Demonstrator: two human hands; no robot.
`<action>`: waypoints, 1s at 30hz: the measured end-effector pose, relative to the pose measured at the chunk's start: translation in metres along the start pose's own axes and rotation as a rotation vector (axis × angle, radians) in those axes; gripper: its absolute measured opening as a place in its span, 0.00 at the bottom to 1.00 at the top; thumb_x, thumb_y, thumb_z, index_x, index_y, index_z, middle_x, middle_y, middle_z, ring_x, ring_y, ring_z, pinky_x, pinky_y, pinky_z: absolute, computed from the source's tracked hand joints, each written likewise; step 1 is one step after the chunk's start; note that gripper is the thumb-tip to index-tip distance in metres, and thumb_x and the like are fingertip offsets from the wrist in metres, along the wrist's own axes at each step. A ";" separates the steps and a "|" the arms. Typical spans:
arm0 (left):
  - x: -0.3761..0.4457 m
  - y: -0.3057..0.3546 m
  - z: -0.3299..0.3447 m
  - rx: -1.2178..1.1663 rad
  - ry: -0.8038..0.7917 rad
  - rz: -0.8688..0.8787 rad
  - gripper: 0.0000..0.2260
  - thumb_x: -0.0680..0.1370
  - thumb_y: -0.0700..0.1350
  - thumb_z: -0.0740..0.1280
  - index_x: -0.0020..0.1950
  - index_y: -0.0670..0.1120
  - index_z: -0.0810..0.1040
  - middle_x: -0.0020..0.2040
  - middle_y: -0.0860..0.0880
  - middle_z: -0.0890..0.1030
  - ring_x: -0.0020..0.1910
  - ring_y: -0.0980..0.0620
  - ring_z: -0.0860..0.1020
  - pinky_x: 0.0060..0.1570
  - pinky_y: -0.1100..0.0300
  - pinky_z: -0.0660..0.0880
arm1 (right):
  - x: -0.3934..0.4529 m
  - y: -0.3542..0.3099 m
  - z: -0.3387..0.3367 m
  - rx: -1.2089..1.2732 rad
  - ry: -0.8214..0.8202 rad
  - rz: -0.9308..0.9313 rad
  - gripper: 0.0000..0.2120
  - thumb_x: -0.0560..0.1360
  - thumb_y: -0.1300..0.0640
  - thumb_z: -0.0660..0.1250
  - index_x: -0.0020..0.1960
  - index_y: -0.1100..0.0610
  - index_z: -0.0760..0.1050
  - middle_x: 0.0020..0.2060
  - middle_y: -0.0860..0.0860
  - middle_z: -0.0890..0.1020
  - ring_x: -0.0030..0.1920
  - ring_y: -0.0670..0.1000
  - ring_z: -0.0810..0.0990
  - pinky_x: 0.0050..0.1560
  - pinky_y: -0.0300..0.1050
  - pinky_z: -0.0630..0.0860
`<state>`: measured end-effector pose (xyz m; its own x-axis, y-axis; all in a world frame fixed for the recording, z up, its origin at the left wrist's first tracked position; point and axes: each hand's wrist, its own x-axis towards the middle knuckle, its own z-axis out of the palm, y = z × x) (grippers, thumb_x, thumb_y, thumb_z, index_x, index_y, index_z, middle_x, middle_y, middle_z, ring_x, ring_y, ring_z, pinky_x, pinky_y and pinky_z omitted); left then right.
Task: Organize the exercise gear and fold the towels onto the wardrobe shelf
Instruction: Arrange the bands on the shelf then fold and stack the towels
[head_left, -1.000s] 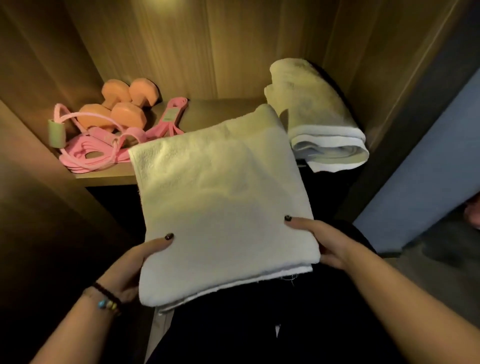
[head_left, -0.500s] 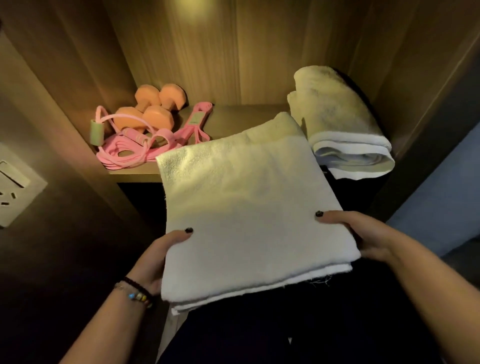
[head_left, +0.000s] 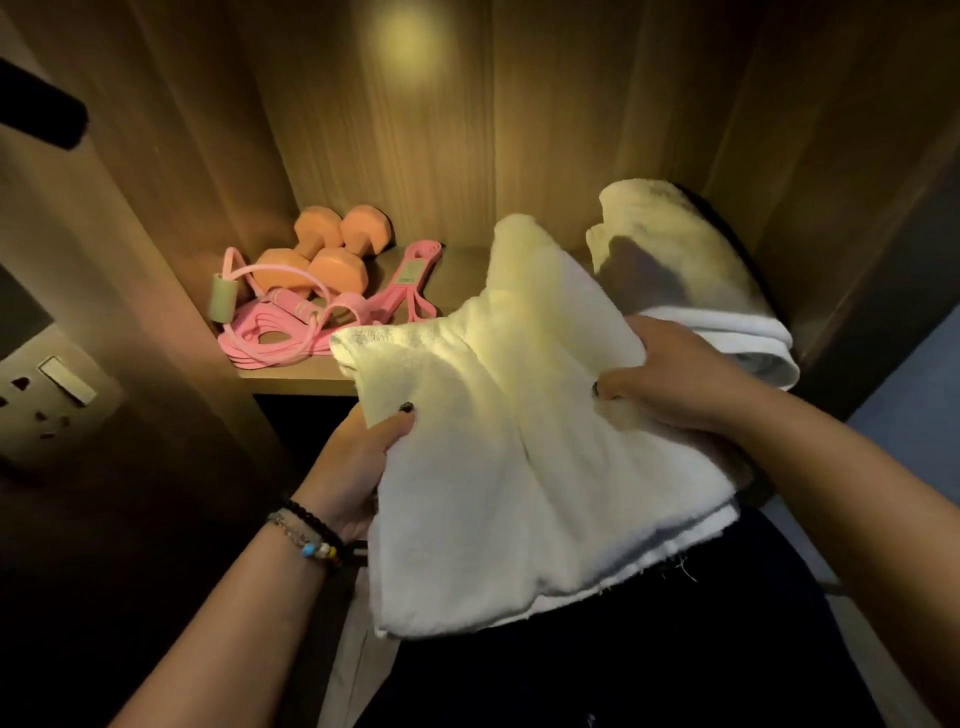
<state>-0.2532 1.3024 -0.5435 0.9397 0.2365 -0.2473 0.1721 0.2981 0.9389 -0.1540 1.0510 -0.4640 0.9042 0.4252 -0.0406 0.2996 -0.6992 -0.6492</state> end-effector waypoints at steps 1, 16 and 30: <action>-0.003 0.003 0.008 0.012 -0.003 0.023 0.10 0.81 0.41 0.61 0.61 0.49 0.75 0.55 0.45 0.83 0.51 0.45 0.83 0.43 0.51 0.81 | -0.005 -0.016 0.002 -0.092 0.007 -0.052 0.19 0.74 0.52 0.67 0.63 0.50 0.70 0.53 0.51 0.78 0.50 0.52 0.77 0.48 0.48 0.75; -0.014 -0.006 0.034 -0.429 -0.145 -0.024 0.43 0.59 0.61 0.80 0.68 0.42 0.74 0.63 0.38 0.78 0.59 0.40 0.80 0.50 0.49 0.80 | -0.071 -0.039 0.087 -0.301 -0.185 -0.343 0.29 0.81 0.45 0.48 0.75 0.38 0.33 0.78 0.45 0.45 0.67 0.54 0.59 0.67 0.56 0.61; 0.000 -0.025 0.057 -0.541 -0.181 0.083 0.26 0.57 0.45 0.77 0.54 0.41 0.82 0.51 0.41 0.81 0.49 0.42 0.81 0.49 0.50 0.79 | -0.049 0.025 0.053 0.628 0.125 0.061 0.29 0.62 0.42 0.79 0.59 0.38 0.71 0.60 0.43 0.77 0.56 0.44 0.79 0.52 0.41 0.77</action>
<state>-0.2404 1.2419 -0.5530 0.9874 0.1313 -0.0878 -0.0356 0.7268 0.6859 -0.2067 1.0434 -0.5181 0.9539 0.2989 -0.0274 0.0454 -0.2340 -0.9712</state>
